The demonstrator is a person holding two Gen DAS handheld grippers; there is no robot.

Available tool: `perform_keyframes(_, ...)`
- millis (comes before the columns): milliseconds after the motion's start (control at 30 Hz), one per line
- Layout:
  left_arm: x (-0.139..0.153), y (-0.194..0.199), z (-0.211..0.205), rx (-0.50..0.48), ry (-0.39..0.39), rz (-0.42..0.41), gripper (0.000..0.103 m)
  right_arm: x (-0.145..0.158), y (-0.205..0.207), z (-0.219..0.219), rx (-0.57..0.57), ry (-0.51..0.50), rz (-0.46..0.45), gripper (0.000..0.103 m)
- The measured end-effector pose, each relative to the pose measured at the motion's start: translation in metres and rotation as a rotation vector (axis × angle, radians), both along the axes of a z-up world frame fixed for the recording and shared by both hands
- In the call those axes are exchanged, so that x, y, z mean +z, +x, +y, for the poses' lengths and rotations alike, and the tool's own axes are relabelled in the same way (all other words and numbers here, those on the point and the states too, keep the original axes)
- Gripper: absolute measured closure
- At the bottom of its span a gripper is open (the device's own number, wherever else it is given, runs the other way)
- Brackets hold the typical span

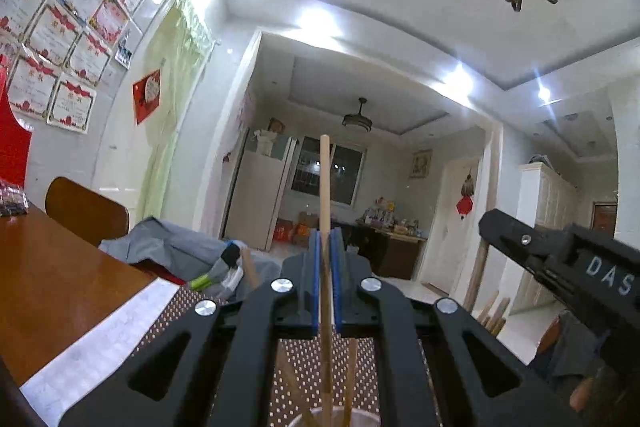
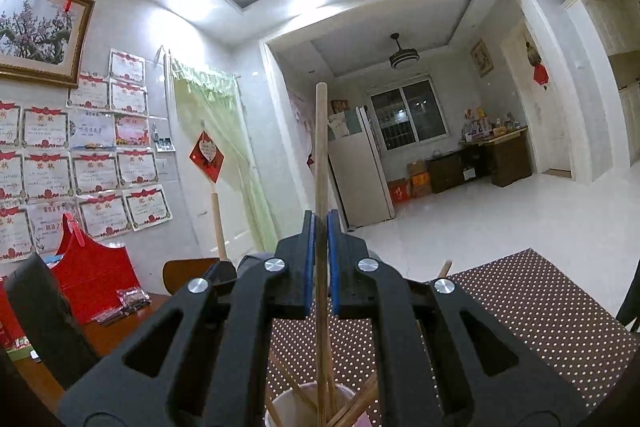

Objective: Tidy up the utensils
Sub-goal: 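Drop the left gripper's chopstick into the pink cup while the right gripper drops its own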

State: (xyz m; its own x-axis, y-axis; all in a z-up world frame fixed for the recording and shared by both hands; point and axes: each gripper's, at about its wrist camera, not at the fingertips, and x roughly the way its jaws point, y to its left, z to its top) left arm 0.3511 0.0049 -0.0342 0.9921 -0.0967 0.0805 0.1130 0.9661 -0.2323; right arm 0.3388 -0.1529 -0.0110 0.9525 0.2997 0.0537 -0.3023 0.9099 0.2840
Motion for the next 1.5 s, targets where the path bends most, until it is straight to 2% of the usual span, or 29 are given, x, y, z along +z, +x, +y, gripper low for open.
perform_keyframes(200, -0.001, -0.012, 0.005, -0.021, 0.027, 0.055, 0.095, -0.01, -0.006, 0.003, 0.016, -0.024, 0.032, 0.096)
perform_keyframes(267, 0.002, -0.017, 0.007, -0.029, 0.032, 0.076, 0.073, -0.012, -0.01, 0.003, 0.02, -0.028, 0.043, 0.096)
perform_keyframes(433, 0.008, -0.034, 0.006, -0.006, 0.089, 0.095, 0.072, -0.016, -0.017, 0.006, 0.027, -0.054, 0.07, 0.096)
perform_keyframes(567, 0.016, -0.048, 0.009, 0.023, 0.119, 0.105, 0.062, -0.02, -0.025, 0.009, 0.029, -0.071, 0.091, 0.096)
perform_keyframes(733, 0.023, -0.064, 0.017, 0.07, 0.135, 0.116, 0.06, -0.027, -0.033, 0.015, 0.041, -0.096, 0.119, 0.096)
perform_keyframes(1100, 0.024, -0.067, 0.046, 0.081, 0.082, 0.173, 0.06, -0.037, -0.038, 0.025, 0.033, -0.118, 0.174, 0.095)
perform_keyframes(1167, 0.024, -0.065, 0.046, 0.085, 0.089, 0.191, 0.06, -0.038, -0.038, 0.025, 0.023, -0.119, 0.182, 0.091)
perform_keyframes(1233, 0.023, -0.064, 0.048, 0.079, 0.09, 0.204, 0.06, -0.041, -0.039, 0.024, 0.013, -0.111, 0.187, 0.064)
perform_keyframes(1267, 0.023, -0.064, 0.047, 0.079, 0.094, 0.209, 0.06, -0.041, -0.041, 0.022, 0.009, -0.1, 0.185, 0.058)
perform_keyframes(1500, 0.021, -0.072, 0.04, 0.068, 0.134, 0.235, 0.06, -0.036, -0.051, 0.016, -0.012, -0.099, 0.188, 0.057)
